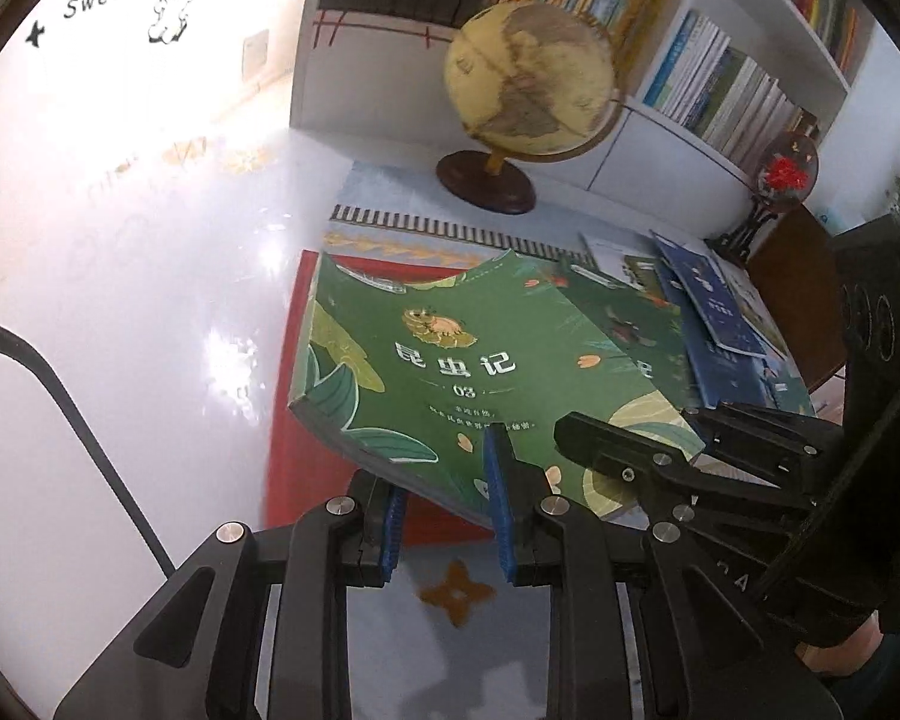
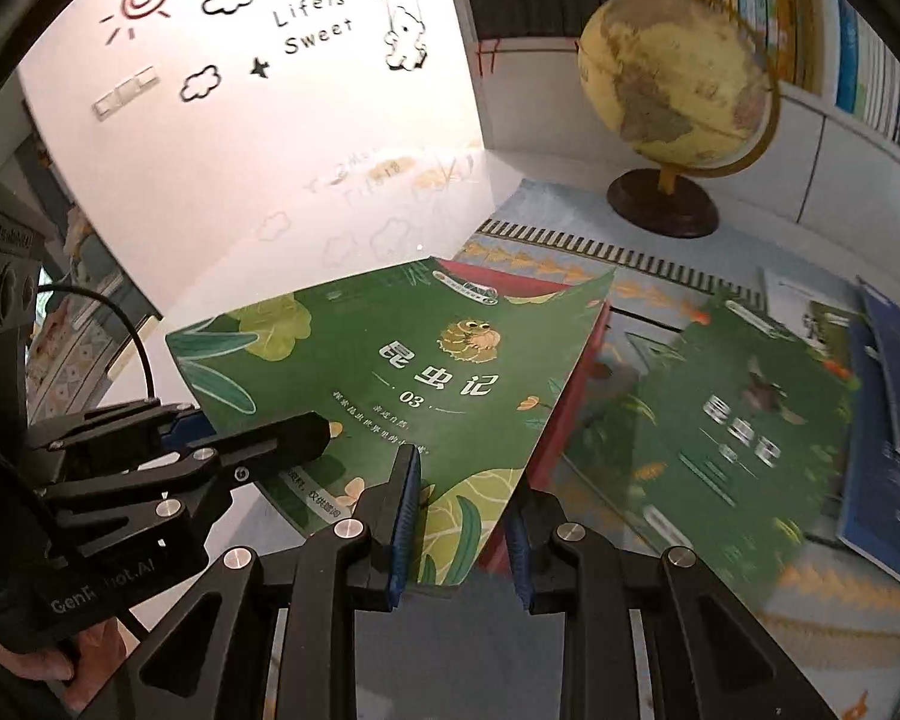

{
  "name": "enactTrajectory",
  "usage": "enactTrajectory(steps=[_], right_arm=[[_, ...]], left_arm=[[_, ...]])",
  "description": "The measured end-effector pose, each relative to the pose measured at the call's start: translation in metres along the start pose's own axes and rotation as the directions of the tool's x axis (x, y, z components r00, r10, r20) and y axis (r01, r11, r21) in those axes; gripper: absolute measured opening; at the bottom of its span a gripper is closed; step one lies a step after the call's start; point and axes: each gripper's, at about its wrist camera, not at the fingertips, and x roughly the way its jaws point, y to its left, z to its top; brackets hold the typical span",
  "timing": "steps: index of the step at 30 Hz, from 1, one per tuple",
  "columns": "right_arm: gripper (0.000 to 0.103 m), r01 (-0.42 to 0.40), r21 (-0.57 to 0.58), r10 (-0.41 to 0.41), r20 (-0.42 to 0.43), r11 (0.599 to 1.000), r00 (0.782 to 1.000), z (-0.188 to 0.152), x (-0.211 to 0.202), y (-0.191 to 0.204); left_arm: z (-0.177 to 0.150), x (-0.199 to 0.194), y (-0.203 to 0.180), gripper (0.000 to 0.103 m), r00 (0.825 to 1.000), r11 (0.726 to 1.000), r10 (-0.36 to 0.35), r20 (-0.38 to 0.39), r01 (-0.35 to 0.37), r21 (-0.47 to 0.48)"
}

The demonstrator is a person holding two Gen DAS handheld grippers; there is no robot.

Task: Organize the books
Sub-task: 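Carry the green book toward the globe and lower it beside the red book, then open both grippers and withdraw from the green book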

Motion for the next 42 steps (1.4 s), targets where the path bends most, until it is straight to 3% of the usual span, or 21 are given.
enactTrajectory(steps=[7, 11, 19, 23, 26, 28, 34, 37, 40, 42], right_arm=[[0.025, -0.004, 0.088, 0.007, -0.037, 0.996, 0.999, 0.009, 0.027, -0.011], [0.025, -0.012, 0.132, 0.022, -0.073, 0.991, 0.997, 0.001, 0.04, -0.017], [0.026, -0.021, 0.164, 0.045, -0.144, 0.986, 0.989, -0.011, 0.065, -0.016], [0.027, -0.008, 0.171, 0.039, -0.176, 0.985, 0.984, -0.014, 0.072, -0.017], [0.041, -0.019, 0.186, 0.055, -0.192, 0.982, 0.98, -0.019, 0.071, -0.018], [0.059, 0.004, 0.176, 0.033, -0.205, 0.984, 0.978, -0.023, 0.068, -0.017], [0.06, 0.02, 0.25, 0.034, -0.21, 0.968, 0.977, -0.055, 0.04, -0.032], [0.06, 0.052, 0.261, -0.005, -0.179, 0.964, 0.984, -0.075, 0.009, -0.044], [0.06, 0.076, 0.299, -0.032, -0.151, 0.951, 0.988, -0.095, -0.022, -0.065], [0.06, 0.092, 0.347, -0.053, -0.118, 0.933, 0.992, -0.111, -0.051, -0.086]], left_arm=[[0.001, 0.022, 0.018, 0.024, 0.996, 0.998, -0.056, -0.066, 0.055, -0.015], [-0.015, 0.029, 0.03, 0.028, 0.99, 0.997, -0.063, -0.124, 0.057, -0.053], [-0.029, 0.036, 0.067, 0.028, 0.983, 0.984, -0.045, -0.176, 0.013, -0.18], [-0.035, 0.029, 0.076, 0.028, 0.982, 0.981, 0.051, -0.183, -0.084, -0.173], [-0.04, 0.015, 0.085, 0.028, 0.985, 0.973, 0.074, -0.157, -0.106, -0.205], [-0.038, 0.009, 0.083, 0.028, 0.986, 0.973, 0.083, -0.145, -0.112, -0.204], [-0.039, 0.003, 0.059, 0.028, 0.989, 0.974, 0.067, -0.13, -0.093, -0.207], [-0.037, 0.007, 0.033, 0.028, 0.99, 0.979, 0.037, -0.134, -0.064, -0.196], [-0.033, 0.007, -0.022, 0.028, 0.991, 0.994, 0.071, -0.115, -0.079, -0.073], [-0.035, 0.003, -0.061, 0.029, 0.993, 0.999, 0.044, -0.106, -0.045, -0.007]])
